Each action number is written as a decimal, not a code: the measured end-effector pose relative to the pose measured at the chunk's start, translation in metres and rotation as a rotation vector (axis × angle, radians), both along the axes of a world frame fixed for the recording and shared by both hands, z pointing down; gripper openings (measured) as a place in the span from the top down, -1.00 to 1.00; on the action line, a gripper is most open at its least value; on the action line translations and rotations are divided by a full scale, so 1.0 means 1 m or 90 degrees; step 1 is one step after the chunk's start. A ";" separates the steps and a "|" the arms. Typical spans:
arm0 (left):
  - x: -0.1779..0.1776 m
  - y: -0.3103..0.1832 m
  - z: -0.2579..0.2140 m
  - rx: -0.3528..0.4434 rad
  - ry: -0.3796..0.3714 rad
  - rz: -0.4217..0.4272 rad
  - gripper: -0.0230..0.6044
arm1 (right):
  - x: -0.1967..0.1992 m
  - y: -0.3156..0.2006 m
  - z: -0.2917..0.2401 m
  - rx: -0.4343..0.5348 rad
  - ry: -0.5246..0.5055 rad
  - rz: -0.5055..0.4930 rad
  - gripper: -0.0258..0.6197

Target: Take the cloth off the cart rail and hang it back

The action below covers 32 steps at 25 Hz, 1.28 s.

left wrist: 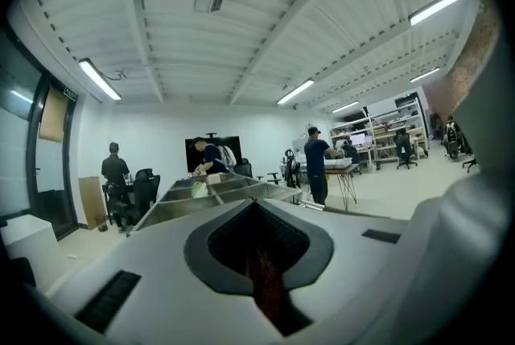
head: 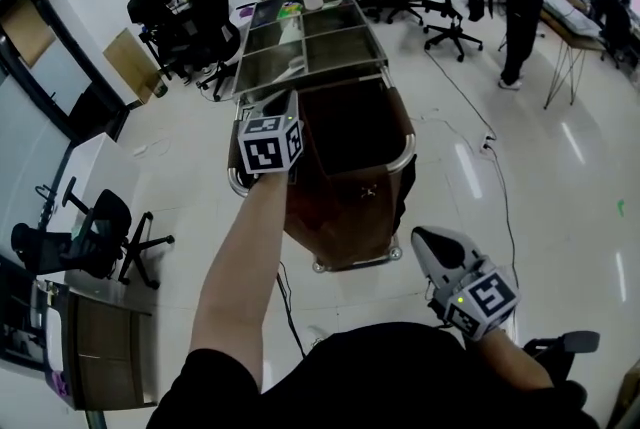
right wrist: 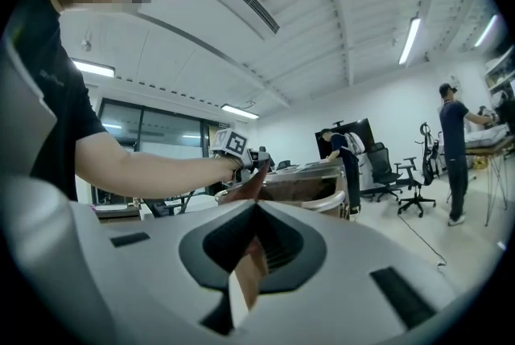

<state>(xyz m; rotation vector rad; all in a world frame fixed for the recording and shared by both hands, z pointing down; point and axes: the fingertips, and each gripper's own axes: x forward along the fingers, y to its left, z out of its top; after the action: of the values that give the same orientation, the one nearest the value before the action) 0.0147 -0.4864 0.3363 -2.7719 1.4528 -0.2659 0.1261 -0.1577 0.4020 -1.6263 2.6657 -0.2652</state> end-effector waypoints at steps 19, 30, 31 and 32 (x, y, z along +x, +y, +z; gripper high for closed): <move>-0.007 0.017 0.002 -0.017 0.022 0.045 0.68 | -0.007 -0.002 0.001 -0.004 -0.003 -0.015 0.86; -0.057 0.125 -0.055 0.065 0.062 0.041 0.93 | -0.039 0.002 -0.009 -0.001 -0.014 -0.088 0.86; -0.063 0.141 -0.057 0.077 0.067 0.037 0.93 | -0.043 0.003 -0.010 0.001 -0.015 -0.096 0.86; -0.070 0.158 -0.057 0.089 0.071 0.031 0.93 | -0.048 0.004 -0.011 0.002 -0.014 -0.105 0.86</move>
<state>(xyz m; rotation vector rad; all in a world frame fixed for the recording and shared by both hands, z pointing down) -0.0553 -0.3285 0.2788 -2.7444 1.3647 -0.0096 0.0780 -0.1534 0.3911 -1.3948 2.7854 -0.2782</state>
